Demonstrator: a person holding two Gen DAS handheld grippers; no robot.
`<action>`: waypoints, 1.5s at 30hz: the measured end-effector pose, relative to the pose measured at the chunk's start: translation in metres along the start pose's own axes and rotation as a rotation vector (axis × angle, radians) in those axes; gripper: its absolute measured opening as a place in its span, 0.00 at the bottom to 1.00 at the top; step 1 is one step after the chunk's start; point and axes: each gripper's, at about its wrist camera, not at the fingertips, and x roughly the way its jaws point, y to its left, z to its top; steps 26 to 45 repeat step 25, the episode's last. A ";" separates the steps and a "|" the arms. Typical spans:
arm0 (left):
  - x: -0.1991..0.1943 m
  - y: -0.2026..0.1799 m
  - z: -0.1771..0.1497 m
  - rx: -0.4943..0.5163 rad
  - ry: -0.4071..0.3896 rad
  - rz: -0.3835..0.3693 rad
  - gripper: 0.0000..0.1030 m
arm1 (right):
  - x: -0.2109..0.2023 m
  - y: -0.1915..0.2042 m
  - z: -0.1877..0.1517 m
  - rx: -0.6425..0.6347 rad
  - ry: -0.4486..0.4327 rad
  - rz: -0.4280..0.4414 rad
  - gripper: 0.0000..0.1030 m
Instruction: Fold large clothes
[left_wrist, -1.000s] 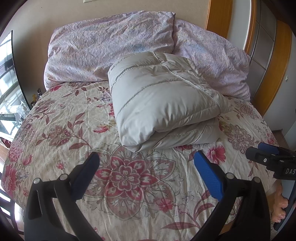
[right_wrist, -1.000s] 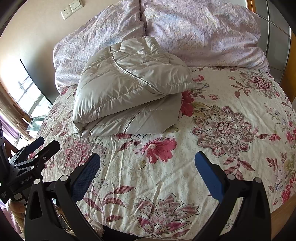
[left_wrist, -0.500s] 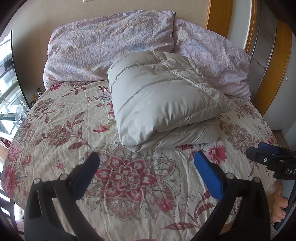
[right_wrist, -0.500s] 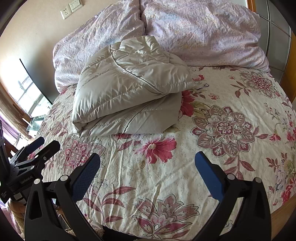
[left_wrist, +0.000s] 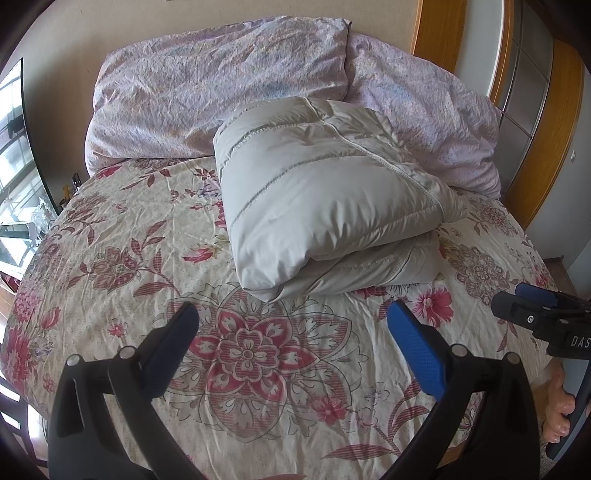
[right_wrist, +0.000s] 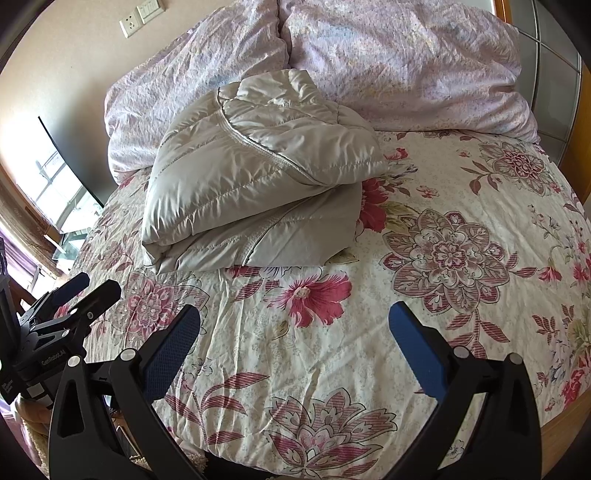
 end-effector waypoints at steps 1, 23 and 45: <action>0.000 0.000 0.000 0.000 0.000 0.000 0.98 | 0.000 0.000 0.000 0.000 0.000 0.000 0.99; 0.000 -0.005 0.001 0.019 -0.008 -0.005 0.98 | 0.001 0.000 0.001 -0.005 0.001 0.002 0.99; -0.001 -0.005 0.001 0.019 -0.008 -0.005 0.98 | 0.001 -0.001 0.000 -0.005 0.001 0.002 0.99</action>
